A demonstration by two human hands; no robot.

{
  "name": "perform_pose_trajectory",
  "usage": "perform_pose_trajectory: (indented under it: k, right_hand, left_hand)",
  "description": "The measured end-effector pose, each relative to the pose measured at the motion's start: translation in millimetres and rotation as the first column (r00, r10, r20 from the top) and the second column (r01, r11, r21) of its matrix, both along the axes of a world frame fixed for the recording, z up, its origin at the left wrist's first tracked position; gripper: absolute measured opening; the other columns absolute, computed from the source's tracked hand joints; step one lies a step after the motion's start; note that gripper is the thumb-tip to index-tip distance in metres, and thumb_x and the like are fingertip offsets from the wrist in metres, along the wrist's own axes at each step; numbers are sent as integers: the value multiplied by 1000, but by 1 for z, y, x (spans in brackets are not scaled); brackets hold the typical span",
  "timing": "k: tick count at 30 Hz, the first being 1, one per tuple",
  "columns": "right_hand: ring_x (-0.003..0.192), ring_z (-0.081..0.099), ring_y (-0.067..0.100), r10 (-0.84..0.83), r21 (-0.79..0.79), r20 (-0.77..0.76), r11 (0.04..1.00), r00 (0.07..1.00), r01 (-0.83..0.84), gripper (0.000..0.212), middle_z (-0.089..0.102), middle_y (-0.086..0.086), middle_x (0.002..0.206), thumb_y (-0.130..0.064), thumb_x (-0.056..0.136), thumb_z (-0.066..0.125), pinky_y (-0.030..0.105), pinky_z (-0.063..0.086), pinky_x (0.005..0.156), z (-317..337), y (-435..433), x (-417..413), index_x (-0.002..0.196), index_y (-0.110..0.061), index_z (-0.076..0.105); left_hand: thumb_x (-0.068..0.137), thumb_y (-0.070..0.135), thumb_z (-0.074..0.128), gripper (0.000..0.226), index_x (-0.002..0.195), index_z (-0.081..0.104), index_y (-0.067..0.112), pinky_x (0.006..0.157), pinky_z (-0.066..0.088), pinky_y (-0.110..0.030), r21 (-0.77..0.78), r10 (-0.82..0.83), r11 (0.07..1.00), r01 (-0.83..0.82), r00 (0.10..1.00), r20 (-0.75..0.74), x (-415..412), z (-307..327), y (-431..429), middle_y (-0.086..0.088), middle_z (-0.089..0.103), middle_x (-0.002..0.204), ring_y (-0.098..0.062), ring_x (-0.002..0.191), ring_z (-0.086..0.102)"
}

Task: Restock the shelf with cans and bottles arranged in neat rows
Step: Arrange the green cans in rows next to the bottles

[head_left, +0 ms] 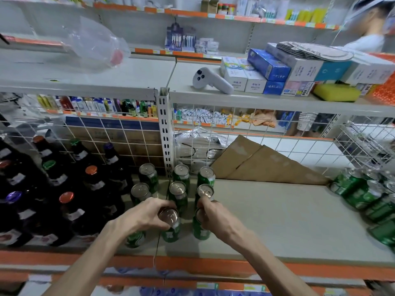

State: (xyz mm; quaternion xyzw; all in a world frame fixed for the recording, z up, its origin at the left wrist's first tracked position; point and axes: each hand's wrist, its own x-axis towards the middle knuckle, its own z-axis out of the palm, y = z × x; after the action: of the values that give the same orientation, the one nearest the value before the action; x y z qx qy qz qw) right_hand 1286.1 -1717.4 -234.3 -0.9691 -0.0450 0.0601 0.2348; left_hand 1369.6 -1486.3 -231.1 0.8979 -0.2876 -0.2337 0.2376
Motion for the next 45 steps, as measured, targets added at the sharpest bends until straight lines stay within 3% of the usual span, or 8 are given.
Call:
perform_pose_trajectory:
  k: [6, 19, 22, 26, 31, 38, 45]
  right_hand:
    - [72, 58, 34, -2, -52, -15, 999, 1000, 1, 17, 60, 12, 82, -9, 89, 51, 50, 51, 64, 4, 4, -3, 101, -15, 40]
    - [69, 57, 35, -4, -89, 3, 996, 1000, 4, 14, 62, 12, 79, -7, 89, 50, 48, 47, 60, 3, 6, -6, 101, -11, 43]
    - [77, 60, 34, -3, -64, -21, 998, 1000, 2, 22, 63, 12, 87, -10, 88, 57, 52, 50, 67, 4, 4, -8, 104, -14, 41]
    - [110, 57, 28, -40, -24, 92, 999, 995, 42, 56, 61, 10, 119, -18, 87, 69, 41, 50, 84, 11, -18, -20, 134, -17, 39]
    - [132, 44, 19, -258, 48, 119, 966, 959, 254, 52, 53, 4, 139, -31, 93, 65, 31, 40, 106, 7, -82, -45, 138, -17, 42]
    - [116, 52, 16, -561, 53, 123, 828, 819, 559, 46, 59, -2, 119, -50, 95, 54, 35, 49, 89, 6, -197, -107, 129, -19, 48]
    - [115, 52, 22, -768, -1, 160, 628, 620, 778, 42, 59, 3, 121, -44, 95, 56, 35, 45, 93, 12, -334, -162, 127, -16, 51]
  left_hand:
    - [72, 26, 87, 68, 134, 60, 25, 96, 48, -13, -15, 17, 1000, -17, 1000, -17, -2, 0, 1, 13, 66, 127, 3, 110, 61]
    - [75, 26, 84, 67, 136, 57, 25, 99, 49, -21, 22, 30, 999, -30, 1000, -9, -7, 3, -1, 11, 64, 130, -2, 114, 60]
    - [73, 29, 85, 68, 135, 55, 25, 99, 49, -24, 83, 10, 997, -10, 1000, -3, -5, 5, -3, 8, 63, 131, -4, 115, 59]
    - [74, 40, 84, 78, 142, 48, 25, 103, 47, -30, 135, -80, 988, 68, 993, 81, -1, 21, -27, 8, 55, 138, -10, 122, 55]
    - [86, 37, 74, 51, 133, 57, 30, 103, 48, -30, 64, -249, 968, 241, 949, 192, -7, 48, -108, 12, 60, 131, -5, 121, 57]
    - [94, 26, 67, 46, 138, 55, 18, 105, 43, -27, 34, -406, 914, 405, 907, 111, -31, 31, -263, 3, 61, 135, -13, 126, 56]
    - [91, 29, 67, 44, 133, 56, 25, 96, 47, -28, -11, -440, 897, 443, 893, 95, -51, 22, -431, 9, 62, 126, -10, 112, 59]
